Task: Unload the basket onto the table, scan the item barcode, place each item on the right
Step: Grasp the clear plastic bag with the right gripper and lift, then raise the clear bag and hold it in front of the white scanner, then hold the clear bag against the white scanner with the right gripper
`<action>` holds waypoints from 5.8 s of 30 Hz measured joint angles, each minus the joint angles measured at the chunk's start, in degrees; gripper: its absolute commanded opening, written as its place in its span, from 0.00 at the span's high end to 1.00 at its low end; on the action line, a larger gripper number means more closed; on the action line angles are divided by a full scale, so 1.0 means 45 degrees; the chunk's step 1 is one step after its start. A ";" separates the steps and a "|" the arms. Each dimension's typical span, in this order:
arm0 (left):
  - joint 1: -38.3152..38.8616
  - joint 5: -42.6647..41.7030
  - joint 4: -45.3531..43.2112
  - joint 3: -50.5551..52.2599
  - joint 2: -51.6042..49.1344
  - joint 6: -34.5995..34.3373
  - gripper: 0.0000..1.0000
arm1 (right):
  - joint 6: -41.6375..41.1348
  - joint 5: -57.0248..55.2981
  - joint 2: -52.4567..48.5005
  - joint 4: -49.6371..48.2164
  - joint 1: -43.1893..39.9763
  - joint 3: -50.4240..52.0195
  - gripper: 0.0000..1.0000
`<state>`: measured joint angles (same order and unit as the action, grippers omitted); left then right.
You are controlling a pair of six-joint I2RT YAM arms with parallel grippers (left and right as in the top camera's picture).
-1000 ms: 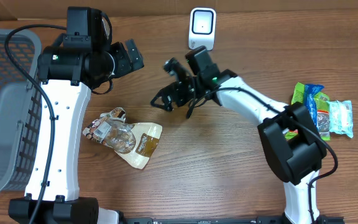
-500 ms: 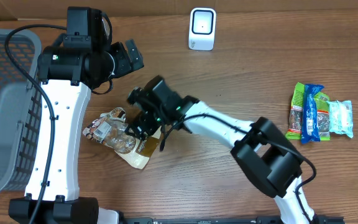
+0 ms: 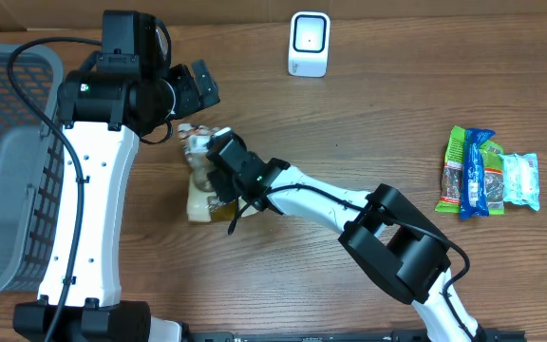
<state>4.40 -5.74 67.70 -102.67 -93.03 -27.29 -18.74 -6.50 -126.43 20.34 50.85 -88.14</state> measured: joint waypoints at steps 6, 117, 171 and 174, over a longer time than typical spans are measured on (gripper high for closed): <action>0.0000 0.0005 0.0000 0.0000 0.0000 0.0005 0.00 | -0.2030 -0.0301 0.0155 0.2511 -0.0534 -0.0549 0.28; 0.0000 0.0005 0.0000 0.0000 0.0000 0.0000 0.00 | 0.0568 0.9233 0.6067 0.8626 -0.6722 -0.0330 0.96; 0.0000 0.0005 0.0000 0.0000 0.0000 0.0005 0.00 | 1.7325 -0.9418 -0.2399 -1.5285 -0.5683 -0.0316 0.96; 0.0000 0.0005 0.0000 0.0000 0.0000 0.0005 0.00 | 1.7583 -0.9078 -0.2399 -1.5280 -0.5892 -0.0316 0.96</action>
<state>4.40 -5.72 67.70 -102.67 -93.03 -27.27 60.38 -47.35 -137.23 -48.42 24.34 -89.56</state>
